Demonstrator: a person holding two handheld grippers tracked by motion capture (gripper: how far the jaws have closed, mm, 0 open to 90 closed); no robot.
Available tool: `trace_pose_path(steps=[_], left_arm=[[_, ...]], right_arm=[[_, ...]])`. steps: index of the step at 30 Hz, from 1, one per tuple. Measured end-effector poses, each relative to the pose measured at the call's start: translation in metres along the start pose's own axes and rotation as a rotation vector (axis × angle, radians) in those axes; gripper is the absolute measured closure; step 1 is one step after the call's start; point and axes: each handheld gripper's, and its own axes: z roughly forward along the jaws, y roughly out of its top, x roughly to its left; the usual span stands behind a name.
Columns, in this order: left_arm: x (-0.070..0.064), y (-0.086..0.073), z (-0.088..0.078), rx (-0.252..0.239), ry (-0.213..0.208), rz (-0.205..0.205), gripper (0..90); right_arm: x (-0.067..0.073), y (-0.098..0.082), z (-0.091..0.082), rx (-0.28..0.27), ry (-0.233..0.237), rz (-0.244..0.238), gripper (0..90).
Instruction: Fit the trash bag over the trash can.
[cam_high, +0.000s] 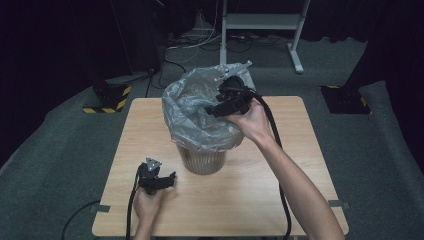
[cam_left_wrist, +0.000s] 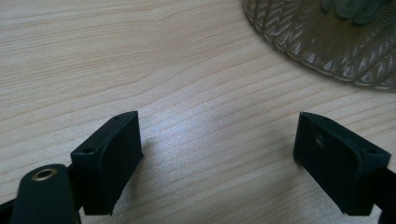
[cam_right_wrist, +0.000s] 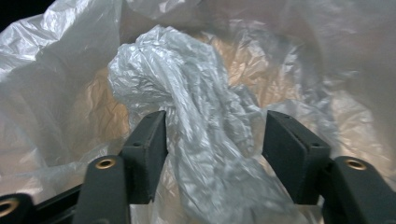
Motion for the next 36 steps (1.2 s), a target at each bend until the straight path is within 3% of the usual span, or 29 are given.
trace_pose_path(steps=[9, 28, 36], left_arm=[[0.000, 0.000, 0.000, 0.001, -0.001, -0.001, 15.5], [0.000, 0.000, 0.000, 0.001, -0.001, 0.000, 15.6], [0.000, 0.000, 0.000, 0.000, -0.001, -0.002, 15.5]], right_arm=[[-0.007, -0.005, -0.021, -0.054, -0.011, 0.009, 33.7], [-0.020, -0.016, -0.057, -0.162, -0.022, 0.046, 34.2], [-0.025, -0.023, -0.069, -0.184, -0.034, 0.058, 34.7]])
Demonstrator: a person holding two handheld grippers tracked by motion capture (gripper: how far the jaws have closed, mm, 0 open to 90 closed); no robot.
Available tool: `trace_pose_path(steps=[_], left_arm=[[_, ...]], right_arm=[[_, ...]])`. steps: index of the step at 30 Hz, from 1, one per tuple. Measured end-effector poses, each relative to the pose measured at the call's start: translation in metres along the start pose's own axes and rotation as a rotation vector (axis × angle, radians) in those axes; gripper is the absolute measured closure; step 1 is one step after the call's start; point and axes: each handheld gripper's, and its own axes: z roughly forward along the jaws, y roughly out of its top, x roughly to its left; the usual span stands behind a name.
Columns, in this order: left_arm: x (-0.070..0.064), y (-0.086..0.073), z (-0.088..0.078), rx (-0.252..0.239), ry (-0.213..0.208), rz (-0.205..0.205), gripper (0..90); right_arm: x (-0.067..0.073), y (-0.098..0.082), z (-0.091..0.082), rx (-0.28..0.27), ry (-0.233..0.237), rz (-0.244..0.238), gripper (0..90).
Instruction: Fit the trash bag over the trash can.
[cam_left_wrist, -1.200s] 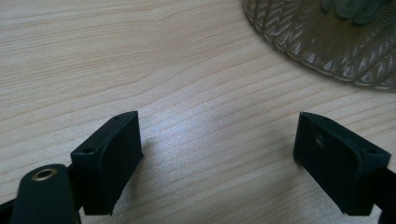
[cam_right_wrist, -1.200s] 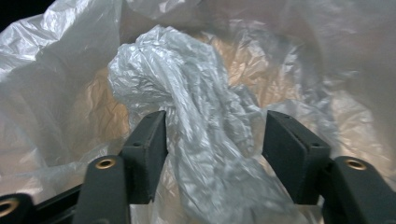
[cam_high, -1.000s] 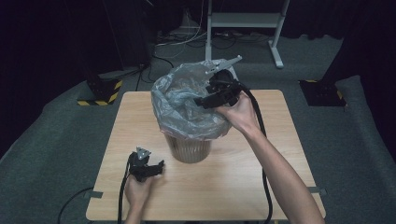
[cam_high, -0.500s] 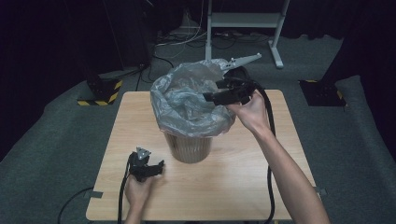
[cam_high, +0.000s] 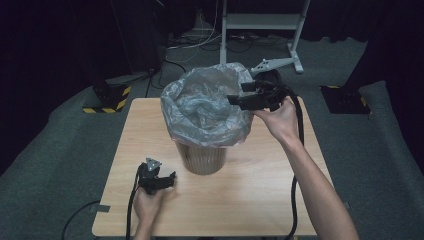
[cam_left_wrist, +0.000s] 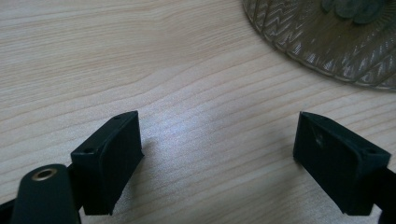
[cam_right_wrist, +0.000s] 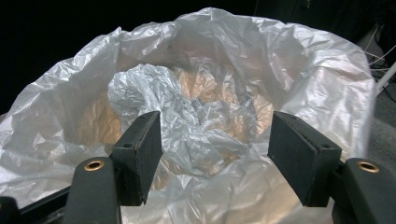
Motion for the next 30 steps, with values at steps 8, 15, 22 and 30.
trace_pose_path(steps=[8, 15, 22, 30], left_arm=[[0.000, 0.000, 0.000, 0.000, 0.000, 0.001, 15.5], [0.000, 0.000, 0.000, 0.001, 0.000, 0.001, 15.5], [0.000, 0.000, 0.000, 0.001, 0.000, 0.001, 15.6], [0.000, 0.000, 0.000, 0.001, 0.000, 0.001, 15.5]], right_arm=[[-0.007, -0.006, -0.011, -0.019, -0.019, 0.018, 35.1], [-0.014, -0.013, -0.021, -0.033, -0.033, 0.032, 35.2], [-0.023, -0.024, -0.029, -0.046, -0.049, 0.060, 35.5], [-0.035, -0.039, -0.037, -0.063, -0.067, 0.095, 35.9]])
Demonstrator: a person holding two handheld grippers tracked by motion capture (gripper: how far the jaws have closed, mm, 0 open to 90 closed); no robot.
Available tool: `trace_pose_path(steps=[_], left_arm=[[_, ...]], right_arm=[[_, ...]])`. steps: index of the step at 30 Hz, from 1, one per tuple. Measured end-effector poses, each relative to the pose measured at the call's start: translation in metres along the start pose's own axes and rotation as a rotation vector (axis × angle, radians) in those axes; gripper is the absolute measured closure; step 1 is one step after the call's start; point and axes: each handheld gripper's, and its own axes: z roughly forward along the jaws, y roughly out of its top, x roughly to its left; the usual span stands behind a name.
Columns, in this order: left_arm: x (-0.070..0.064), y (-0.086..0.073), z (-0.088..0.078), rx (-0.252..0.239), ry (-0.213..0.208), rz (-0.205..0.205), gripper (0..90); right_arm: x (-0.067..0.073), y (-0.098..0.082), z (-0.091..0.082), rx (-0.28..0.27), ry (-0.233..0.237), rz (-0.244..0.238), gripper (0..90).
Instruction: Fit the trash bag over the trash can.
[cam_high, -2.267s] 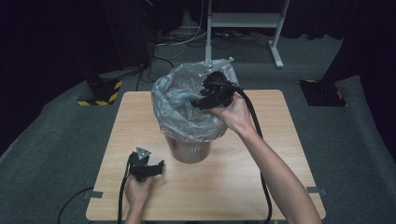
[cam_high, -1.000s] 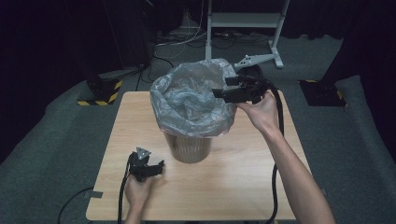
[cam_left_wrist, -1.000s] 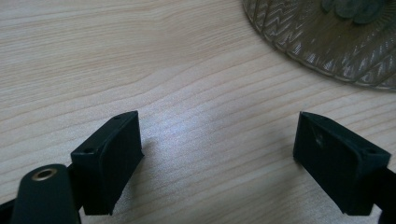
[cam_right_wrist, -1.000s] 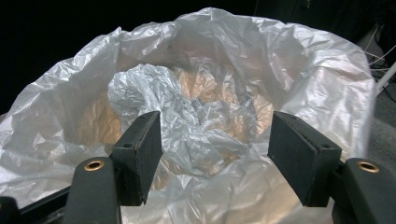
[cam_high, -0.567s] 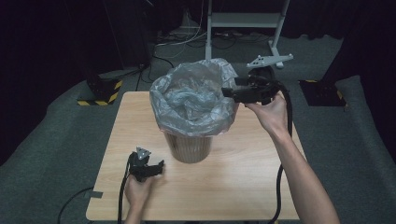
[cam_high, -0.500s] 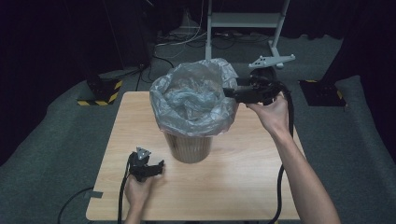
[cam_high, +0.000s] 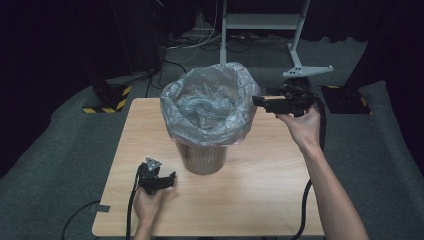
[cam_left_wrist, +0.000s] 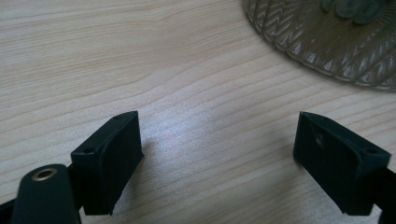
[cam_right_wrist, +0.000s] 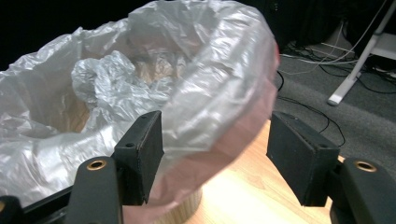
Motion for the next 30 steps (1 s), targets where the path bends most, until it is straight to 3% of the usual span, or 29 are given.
trace_pose_path(steps=[18, 30], left_arm=[[0.000, 0.000, 0.000, 0.000, 0.001, 0.001, 15.5], [0.000, 0.000, 0.000, 0.000, 0.001, 0.001, 15.5]], right_arm=[[-0.024, -0.039, -0.009, -0.003, -0.048, 0.072, 36.6], [-0.041, -0.085, -0.003, 0.030, -0.099, 0.143, 37.0]])
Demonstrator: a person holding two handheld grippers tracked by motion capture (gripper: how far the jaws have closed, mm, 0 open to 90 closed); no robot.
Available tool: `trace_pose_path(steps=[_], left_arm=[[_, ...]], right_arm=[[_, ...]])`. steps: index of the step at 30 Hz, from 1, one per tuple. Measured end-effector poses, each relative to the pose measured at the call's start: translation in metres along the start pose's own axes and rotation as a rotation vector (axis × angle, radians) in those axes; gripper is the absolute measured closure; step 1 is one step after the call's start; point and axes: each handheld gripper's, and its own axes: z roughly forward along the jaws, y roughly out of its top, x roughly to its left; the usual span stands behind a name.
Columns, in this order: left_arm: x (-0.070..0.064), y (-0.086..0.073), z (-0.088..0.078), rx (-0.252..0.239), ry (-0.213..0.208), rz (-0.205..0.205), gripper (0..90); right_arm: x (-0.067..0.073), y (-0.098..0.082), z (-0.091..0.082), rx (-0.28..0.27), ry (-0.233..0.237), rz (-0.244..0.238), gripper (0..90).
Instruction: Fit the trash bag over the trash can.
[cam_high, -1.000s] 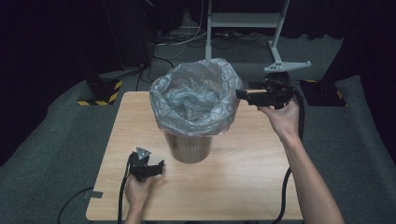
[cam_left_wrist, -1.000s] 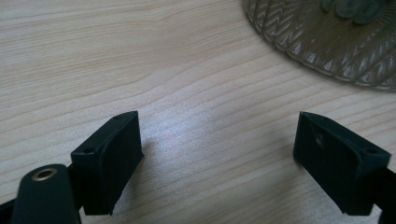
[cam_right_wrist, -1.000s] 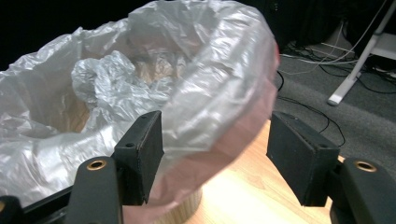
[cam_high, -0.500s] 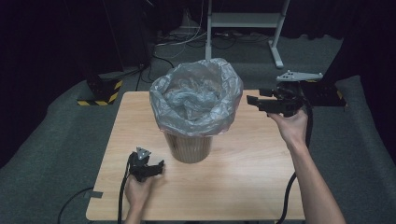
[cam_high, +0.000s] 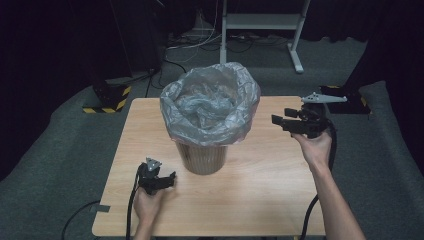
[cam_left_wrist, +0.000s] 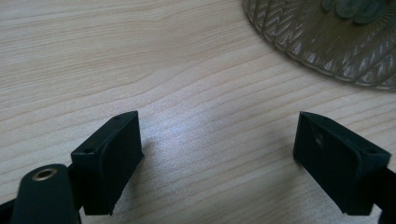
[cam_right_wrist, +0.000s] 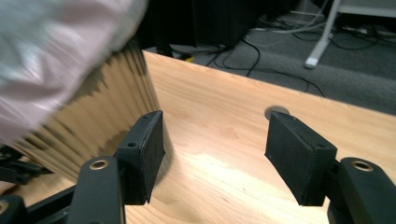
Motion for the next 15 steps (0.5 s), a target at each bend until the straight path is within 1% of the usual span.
trace_pose_path(steps=[2, 3, 4, 7, 8, 9, 11, 12, 15], left_arm=[[0.000, 0.000, 0.000, 0.000, 0.000, 0.000, 15.5], [0.000, 0.000, 0.000, 0.000, 0.000, 0.000, 15.6], [0.000, 0.000, 0.000, 0.000, 0.000, -0.001, 15.6], [0.000, 0.000, 0.000, 0.000, 0.000, 0.000, 15.6], [0.000, 0.000, 0.000, 0.000, 0.000, 0.000, 15.5], [0.000, 0.000, 0.000, 0.000, 0.000, -0.001, 15.6], [0.000, 0.000, 0.000, 0.000, 0.000, -0.001, 15.6], [0.000, 0.000, 0.000, 0.000, 0.000, 0.000, 15.5], [0.000, 0.000, 0.000, 0.000, 0.000, -0.001, 15.6]], right_arm=[[-0.001, -0.006, 0.002, 0.012, -0.014, 0.001, 37.0], [-0.001, -0.006, 0.002, 0.012, -0.014, 0.001, 37.0], [-0.002, -0.013, 0.006, 0.029, -0.027, -0.004, 36.9], [-0.003, -0.021, 0.010, 0.047, -0.044, -0.006, 36.8], [-0.003, -0.021, 0.010, 0.047, -0.044, -0.006, 36.8], [-0.003, -0.027, 0.013, 0.057, -0.049, -0.006, 36.8], [-0.003, -0.030, 0.014, 0.062, -0.053, -0.007, 36.7], [-0.003, -0.034, 0.018, 0.075, -0.066, -0.012, 36.7], [-0.005, -0.042, 0.022, 0.082, -0.064, -0.001, 36.6]])
